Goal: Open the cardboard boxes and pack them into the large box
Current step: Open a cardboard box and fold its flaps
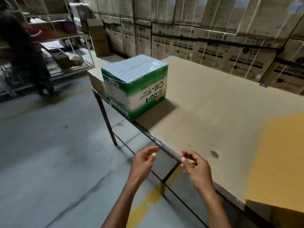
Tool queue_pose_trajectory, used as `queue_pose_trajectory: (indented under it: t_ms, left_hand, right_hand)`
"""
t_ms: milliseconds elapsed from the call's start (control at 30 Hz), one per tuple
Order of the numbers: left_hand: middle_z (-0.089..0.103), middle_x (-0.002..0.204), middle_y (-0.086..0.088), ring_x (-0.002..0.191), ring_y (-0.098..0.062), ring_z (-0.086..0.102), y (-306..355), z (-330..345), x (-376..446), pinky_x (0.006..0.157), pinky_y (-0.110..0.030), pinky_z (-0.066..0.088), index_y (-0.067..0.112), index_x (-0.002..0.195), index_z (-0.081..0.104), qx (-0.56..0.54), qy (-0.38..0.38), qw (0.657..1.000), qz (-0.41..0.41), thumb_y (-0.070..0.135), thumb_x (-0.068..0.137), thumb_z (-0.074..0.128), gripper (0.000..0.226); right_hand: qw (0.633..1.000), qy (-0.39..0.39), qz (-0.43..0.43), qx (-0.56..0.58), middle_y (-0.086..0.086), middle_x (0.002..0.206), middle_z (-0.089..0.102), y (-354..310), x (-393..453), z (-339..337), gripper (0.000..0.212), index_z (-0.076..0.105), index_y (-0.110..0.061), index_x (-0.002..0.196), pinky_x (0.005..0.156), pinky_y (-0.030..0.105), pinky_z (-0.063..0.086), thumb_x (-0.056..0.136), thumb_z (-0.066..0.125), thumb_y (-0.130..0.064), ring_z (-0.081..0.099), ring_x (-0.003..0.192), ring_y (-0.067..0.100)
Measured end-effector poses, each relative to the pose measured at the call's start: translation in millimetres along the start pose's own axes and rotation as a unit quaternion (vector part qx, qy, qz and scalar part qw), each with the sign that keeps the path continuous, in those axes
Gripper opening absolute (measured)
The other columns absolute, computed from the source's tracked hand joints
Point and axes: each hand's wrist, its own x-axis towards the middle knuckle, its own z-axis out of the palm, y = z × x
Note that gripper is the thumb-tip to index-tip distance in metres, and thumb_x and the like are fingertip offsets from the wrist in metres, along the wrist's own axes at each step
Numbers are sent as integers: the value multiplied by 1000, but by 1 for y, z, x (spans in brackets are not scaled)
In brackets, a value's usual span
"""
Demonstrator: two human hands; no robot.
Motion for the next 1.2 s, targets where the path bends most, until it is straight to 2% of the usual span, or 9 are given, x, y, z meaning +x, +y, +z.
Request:
queue_pose_trajectory:
  t_ms: [200, 467, 667, 867, 1000, 1067, 1100, 1167, 1200]
  left_hand:
    - [77, 105, 14, 99, -6, 71, -8, -41, 53, 80, -13, 53, 24, 108, 76, -21, 40, 999, -15, 6, 97, 61, 27]
    - [75, 111, 13, 104, -5, 70, -2, -95, 178, 92, -31, 58, 31, 110, 76, -7, 72, 997, -16, 15, 99, 62, 24]
    - [73, 114, 6, 103, -9, 69, 27, -135, 279, 76, -21, 58, 23, 117, 73, 0, 113, 993, 39, 17, 101, 59, 22]
    - [74, 109, 2, 100, -18, 70, 29, -181, 344, 74, -22, 59, 23, 111, 74, -23, 178, 980, 86, 17, 101, 59, 19]
    - [64, 127, 1, 113, -19, 64, 34, -210, 393, 78, -25, 56, 33, 130, 60, -65, 201, 973, 89, 34, 100, 61, 31]
    - [52, 141, -1, 118, -21, 61, 33, -228, 419, 85, -37, 58, 42, 137, 52, -65, 189, 976, 84, 54, 93, 62, 47]
    - [47, 145, -1, 121, -24, 59, 33, -237, 433, 88, -45, 58, 47, 139, 49, -50, 184, 979, 78, 65, 88, 62, 56]
    - [37, 152, -5, 130, -30, 52, 33, -252, 458, 95, -58, 54, 54, 142, 41, -21, 167, 984, 57, 79, 80, 59, 68]
    - [31, 156, -8, 135, -32, 46, 34, -258, 468, 98, -63, 49, 56, 145, 35, -17, 159, 986, 43, 79, 80, 59, 72]
  right_hand:
    - [999, -32, 19, -3, -14, 94, 76, -1, 62, 60, 27, 74, -31, 101, 73, 40, 59, 92, 69, -5, 73, 71, 18]
    - [998, -54, 12, -20, -22, 97, 74, -22, 181, 137, 25, 75, -40, 100, 84, 51, 59, 91, 70, -16, 73, 87, 16]
    - [997, -65, -31, -25, -14, 104, 75, -64, 268, 184, 21, 75, -40, 106, 83, 45, 61, 93, 69, -24, 72, 89, 16]
    - [998, -24, -53, 1, -14, 102, 74, -103, 329, 221, 19, 74, -43, 110, 81, 46, 62, 95, 67, -33, 69, 87, 11]
    - [997, -11, -71, 7, -20, 87, 60, -121, 358, 249, 21, 73, -38, 115, 66, 27, 53, 96, 68, -31, 50, 72, -4]
    - [996, 2, -85, 3, -11, 104, 64, -127, 364, 268, 19, 73, -39, 111, 70, 26, 52, 96, 68, -29, 55, 81, -2]
    - [996, 15, -85, -6, -6, 118, 62, -131, 366, 277, 19, 73, -39, 112, 82, 31, 55, 96, 69, -29, 59, 94, 3]
    - [997, 39, -57, -35, 0, 143, 46, -141, 366, 294, 22, 72, -35, 117, 105, 31, 46, 95, 70, -34, 53, 123, 11]
    - [997, 43, -40, -49, 0, 153, 36, -145, 365, 300, 27, 71, -35, 121, 106, 26, 41, 94, 70, -38, 46, 133, 12]
